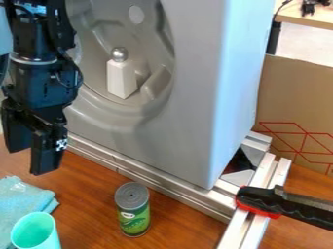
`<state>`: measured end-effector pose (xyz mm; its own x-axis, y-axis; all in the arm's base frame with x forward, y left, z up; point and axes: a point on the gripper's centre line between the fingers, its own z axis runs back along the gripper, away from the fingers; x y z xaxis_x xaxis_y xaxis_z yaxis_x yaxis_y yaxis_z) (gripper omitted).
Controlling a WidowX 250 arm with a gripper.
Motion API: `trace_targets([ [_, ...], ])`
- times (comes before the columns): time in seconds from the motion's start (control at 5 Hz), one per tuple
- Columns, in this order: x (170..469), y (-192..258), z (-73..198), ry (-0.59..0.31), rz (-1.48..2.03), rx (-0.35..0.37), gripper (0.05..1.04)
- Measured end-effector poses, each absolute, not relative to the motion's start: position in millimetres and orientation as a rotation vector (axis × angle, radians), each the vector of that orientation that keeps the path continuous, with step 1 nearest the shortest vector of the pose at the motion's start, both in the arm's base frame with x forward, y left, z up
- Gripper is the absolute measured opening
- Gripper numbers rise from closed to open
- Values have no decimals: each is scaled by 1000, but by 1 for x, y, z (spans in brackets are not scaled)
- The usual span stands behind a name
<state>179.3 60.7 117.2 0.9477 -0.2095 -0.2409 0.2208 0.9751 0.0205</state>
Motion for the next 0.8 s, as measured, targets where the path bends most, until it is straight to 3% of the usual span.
trace_targets([
  [0.2, 178, 61, 113, 252, -217, 43, 1001],
  [0.4, 193, 42, 103, 134, -230, 89, 1001],
  [0.8, 224, 18, 77, 55, -309, 125, 1001],
])
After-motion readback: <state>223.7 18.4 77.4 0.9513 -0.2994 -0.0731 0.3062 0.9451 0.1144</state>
